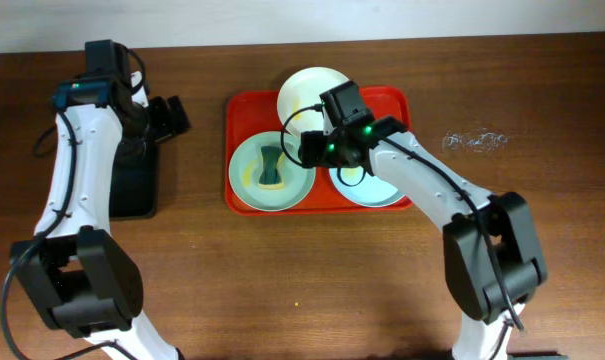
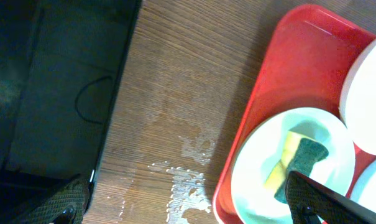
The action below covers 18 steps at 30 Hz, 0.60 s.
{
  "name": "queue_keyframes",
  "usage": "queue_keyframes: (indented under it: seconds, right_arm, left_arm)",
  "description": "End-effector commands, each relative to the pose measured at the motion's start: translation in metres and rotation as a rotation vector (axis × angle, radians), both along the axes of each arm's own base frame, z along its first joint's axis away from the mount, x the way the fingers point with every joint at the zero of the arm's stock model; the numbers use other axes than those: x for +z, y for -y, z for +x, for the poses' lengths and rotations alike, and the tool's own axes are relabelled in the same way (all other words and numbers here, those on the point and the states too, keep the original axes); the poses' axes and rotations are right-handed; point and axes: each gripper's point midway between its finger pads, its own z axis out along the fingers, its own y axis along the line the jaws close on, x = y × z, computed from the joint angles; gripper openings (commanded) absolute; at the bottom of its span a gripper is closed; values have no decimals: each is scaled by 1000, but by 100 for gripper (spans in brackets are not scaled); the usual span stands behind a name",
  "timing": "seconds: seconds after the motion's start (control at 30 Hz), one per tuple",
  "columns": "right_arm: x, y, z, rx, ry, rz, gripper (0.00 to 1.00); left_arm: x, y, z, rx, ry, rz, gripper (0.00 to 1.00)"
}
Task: Clean dirty plates on tray and stack at the side
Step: 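Reach the right gripper to the left mint plate rim and grip it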
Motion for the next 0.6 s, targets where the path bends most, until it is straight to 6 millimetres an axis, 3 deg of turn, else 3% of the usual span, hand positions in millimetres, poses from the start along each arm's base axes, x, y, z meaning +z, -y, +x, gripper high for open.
queue_keyframes:
  seconds: [0.0, 0.07, 0.27, 0.33, 0.43, 0.57]
  right_arm:
    - [-25, 3, 8, 0, -2, -62, 70]
    - [-42, 2, 7, 8, -26, -71, 69]
    - [-46, -12, 6, 102, 22, -99, 67]
    - [-47, -3, 10, 76, 38, -145, 67]
    - [-39, 19, 12, 26, 37, -250, 73]
    - [4, 13, 7, 47, 14, -225, 79]
  left_arm:
    - [1, 15, 0, -38, 3, -4, 99]
    - [1, 25, 0, -67, 4, -3, 99]
    - [1, 35, 0, -92, 3, -2, 99]
    - [1, 35, -1, -92, 1, -2, 99]
    - [0, 35, -2, -92, -4, -2, 100]
    - [0, 35, -2, -107, -2, 3, 99]
